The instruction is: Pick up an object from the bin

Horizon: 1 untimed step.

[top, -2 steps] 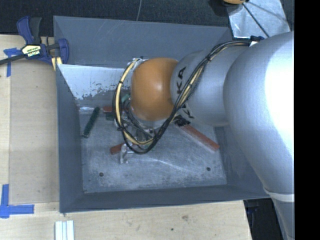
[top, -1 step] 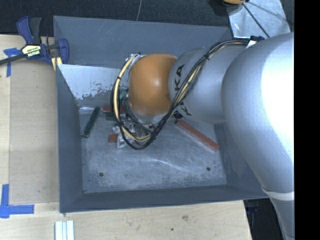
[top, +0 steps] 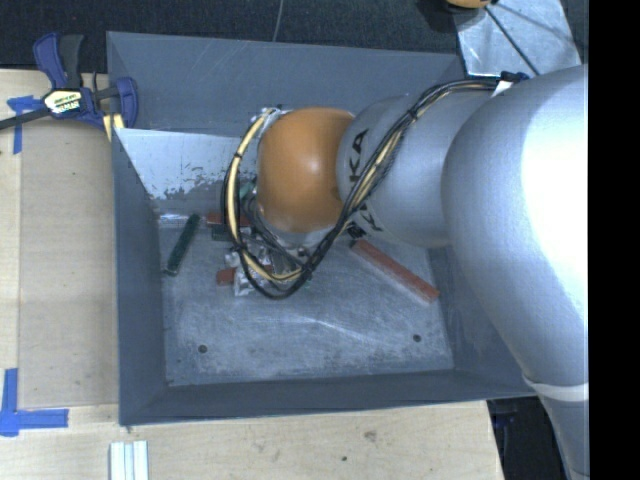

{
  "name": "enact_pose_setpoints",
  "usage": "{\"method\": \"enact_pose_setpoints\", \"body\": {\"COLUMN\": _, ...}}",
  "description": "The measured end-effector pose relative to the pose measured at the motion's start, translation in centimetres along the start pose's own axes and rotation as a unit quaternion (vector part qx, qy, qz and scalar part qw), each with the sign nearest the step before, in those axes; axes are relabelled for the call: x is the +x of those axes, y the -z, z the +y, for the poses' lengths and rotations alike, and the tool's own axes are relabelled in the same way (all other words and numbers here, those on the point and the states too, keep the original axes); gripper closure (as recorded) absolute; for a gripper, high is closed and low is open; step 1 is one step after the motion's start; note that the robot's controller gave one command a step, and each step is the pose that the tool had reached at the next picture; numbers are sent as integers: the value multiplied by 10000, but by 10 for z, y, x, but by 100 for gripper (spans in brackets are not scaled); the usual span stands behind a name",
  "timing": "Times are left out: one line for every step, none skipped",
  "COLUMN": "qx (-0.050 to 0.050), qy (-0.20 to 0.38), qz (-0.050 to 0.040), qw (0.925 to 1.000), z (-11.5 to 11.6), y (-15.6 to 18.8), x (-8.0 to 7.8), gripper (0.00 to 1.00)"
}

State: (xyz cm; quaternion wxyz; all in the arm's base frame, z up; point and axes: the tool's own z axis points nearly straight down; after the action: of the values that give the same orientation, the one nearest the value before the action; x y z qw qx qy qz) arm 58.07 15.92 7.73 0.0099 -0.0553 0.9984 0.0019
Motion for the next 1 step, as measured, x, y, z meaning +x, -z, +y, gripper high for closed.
{"method": "enact_pose_setpoints", "body": {"qx": 16, "qy": -4, "qz": 118, "qw": 9999, "z": -5, "y": 46, "x": 11, "gripper": 100}}
